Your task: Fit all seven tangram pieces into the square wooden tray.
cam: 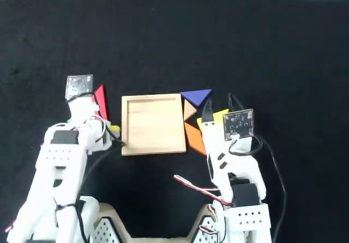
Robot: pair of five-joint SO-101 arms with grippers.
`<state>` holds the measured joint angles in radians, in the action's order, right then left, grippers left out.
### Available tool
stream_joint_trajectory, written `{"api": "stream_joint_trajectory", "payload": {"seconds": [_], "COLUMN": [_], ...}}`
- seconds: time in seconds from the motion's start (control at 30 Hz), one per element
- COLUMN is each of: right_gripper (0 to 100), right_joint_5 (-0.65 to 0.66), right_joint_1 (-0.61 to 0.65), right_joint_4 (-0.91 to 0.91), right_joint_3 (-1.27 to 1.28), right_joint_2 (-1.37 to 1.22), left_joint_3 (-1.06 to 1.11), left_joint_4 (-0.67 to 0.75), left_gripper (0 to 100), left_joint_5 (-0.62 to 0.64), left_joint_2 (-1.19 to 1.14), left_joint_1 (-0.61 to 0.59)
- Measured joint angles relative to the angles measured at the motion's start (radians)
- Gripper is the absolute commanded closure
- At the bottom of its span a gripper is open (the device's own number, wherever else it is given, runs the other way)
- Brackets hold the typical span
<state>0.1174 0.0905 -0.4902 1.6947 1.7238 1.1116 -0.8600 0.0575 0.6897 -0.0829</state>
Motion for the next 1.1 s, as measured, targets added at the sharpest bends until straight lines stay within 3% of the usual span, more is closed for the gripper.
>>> {"api": "stream_joint_trajectory", "payload": {"seconds": [0.3, 0.5, 0.63, 0.73, 0.9, 1.1], "right_gripper": [81.9, 81.9, 81.9, 81.9, 81.9, 81.9], "right_joint_5": [0.0, 0.0, 0.0, -0.002, -0.002, -0.002], "right_joint_1": [0.0, 0.0, -0.009, -0.049, -0.118, -0.141], "right_joint_4": [-0.06, -0.061, -0.061, -0.06, 0.035, 0.132], "right_joint_3": [-0.023, -0.083, -0.209, -0.313, -0.394, -0.394], "right_joint_2": [-0.002, -0.091, -0.29, -0.497, -0.822, -0.973], "left_joint_3": [-0.285, -0.516, -0.663, -0.73, -0.825, -0.959], "left_joint_4": [-0.146, -0.278, -0.327, -0.33, -0.33, -0.327], "left_gripper": [73, 73, 72, 66, 60, 60], "left_joint_5": [0.0, -0.064, -0.068, -0.055, 0.046, 0.049], "left_joint_2": [-0.275, -0.362, -0.407, -0.489, -0.706, -0.947], "left_joint_1": [-0.12, -0.133, -0.133, -0.112, -0.107, -0.104]}}
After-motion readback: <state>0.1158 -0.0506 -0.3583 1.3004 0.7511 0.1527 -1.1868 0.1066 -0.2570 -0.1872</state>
